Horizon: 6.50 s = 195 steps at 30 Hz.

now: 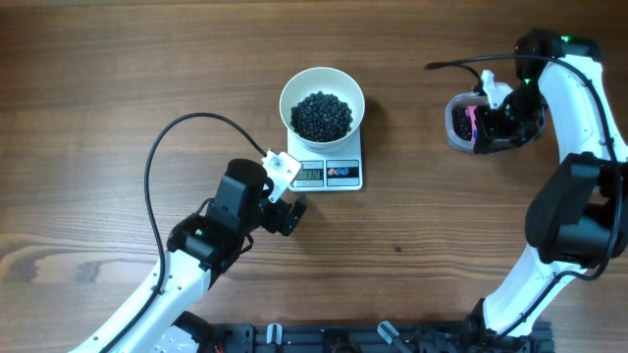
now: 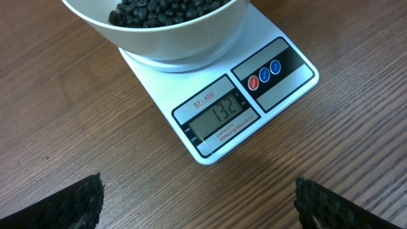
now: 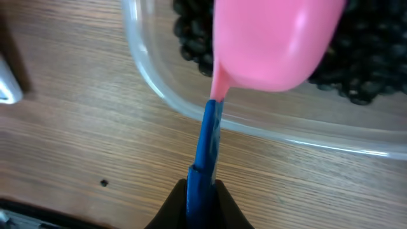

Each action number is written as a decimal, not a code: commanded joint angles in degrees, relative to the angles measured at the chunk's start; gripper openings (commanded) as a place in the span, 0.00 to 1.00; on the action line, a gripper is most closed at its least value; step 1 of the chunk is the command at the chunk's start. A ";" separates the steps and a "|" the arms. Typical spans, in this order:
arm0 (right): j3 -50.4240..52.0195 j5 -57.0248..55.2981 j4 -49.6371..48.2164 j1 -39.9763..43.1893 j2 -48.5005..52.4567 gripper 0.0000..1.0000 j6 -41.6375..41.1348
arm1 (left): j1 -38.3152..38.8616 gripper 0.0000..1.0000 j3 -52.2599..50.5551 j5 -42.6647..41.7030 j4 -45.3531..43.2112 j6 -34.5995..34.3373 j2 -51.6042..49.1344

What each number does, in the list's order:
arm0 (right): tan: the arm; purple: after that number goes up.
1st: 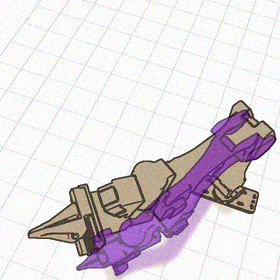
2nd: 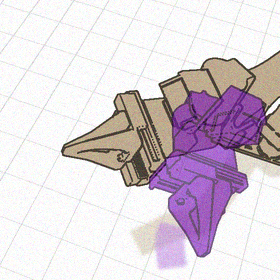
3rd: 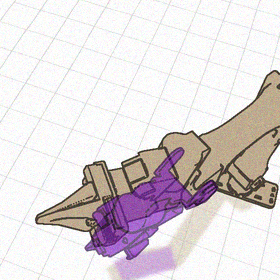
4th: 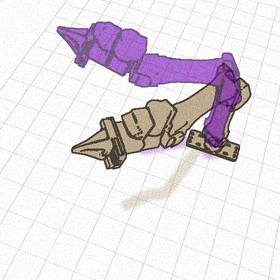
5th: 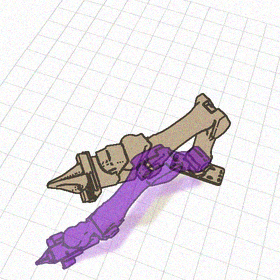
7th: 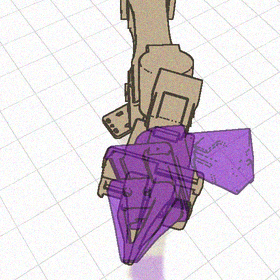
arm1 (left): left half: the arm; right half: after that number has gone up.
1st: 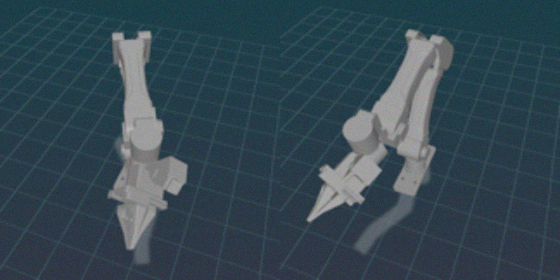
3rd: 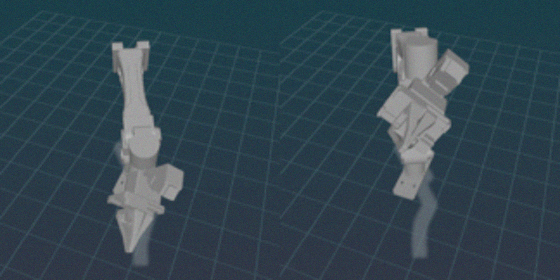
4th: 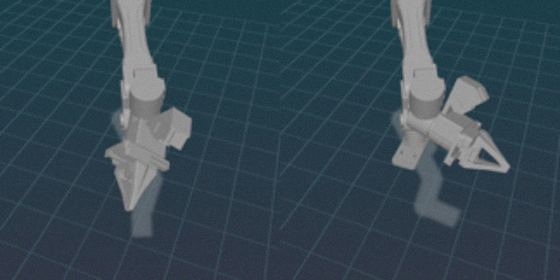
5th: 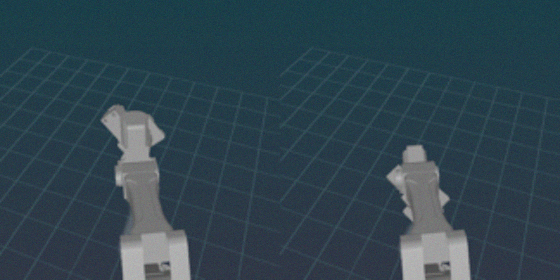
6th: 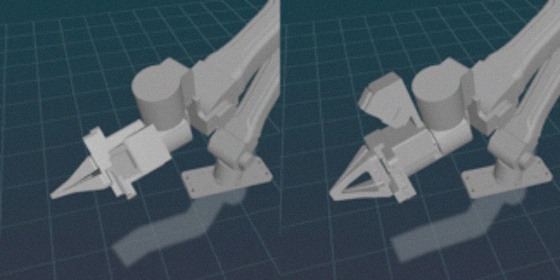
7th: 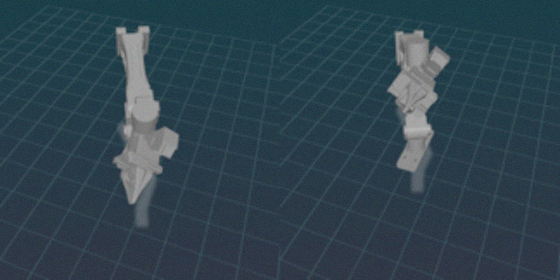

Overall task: Scoop item into bowl and weigh 150g on scale
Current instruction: 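Return the scoop to the tub and scoop more black beans, then carry the scoop over the white bowl and pour beans in, then move the scoop back into the tub of black beans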

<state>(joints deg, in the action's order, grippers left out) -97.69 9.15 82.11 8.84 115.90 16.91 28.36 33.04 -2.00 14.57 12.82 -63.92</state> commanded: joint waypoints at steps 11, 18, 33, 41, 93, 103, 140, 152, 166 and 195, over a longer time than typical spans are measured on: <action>0.66 9.01 1.31 0.28 0.92 0.04 4.22 | -0.52 1.00 -0.20 0.35 0.00 0.28 0.00; 0.63 13.88 1.75 4.02 0.90 0.04 7.15 | -0.52 1.00 -0.20 0.35 0.00 0.28 0.00; 0.66 21.42 1.42 14.45 0.90 0.04 12.41 | -0.52 1.00 -0.20 0.35 0.00 0.28 0.00; 0.66 30.56 4.55 19.78 0.90 0.04 19.21 | -0.52 1.00 -0.20 0.35 0.00 0.26 0.00; -8.17 26.25 -4.11 -22.88 0.85 0.04 -0.85 | -0.52 1.00 -0.20 0.35 0.00 0.28 0.00; -8.17 10.82 -6.45 -28.17 0.85 0.04 -3.58 | -0.52 1.00 -0.20 0.35 0.00 0.28 0.00; -15.78 -19.80 -11.32 -41.13 -0.44 0.04 -0.61 | -0.52 1.00 -0.20 0.35 0.00 0.26 0.00; -15.78 -8.04 -11.87 -34.80 -2.54 0.04 -2.49 | -0.52 1.00 -0.20 0.35 0.00 0.28 0.00; -15.78 7.69 -12.81 -20.94 -9.03 0.04 -6.54 | -0.52 1.00 -0.20 0.35 0.00 0.28 0.00; -5.38 0.94 2.80 -0.66 -8.50 0.04 -7.30 | -0.52 1.00 -0.20 0.35 -0.02 0.28 0.00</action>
<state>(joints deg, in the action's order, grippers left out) -106.72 11.20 84.58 8.47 108.07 8.67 28.36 33.04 -1.98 14.57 12.82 -63.92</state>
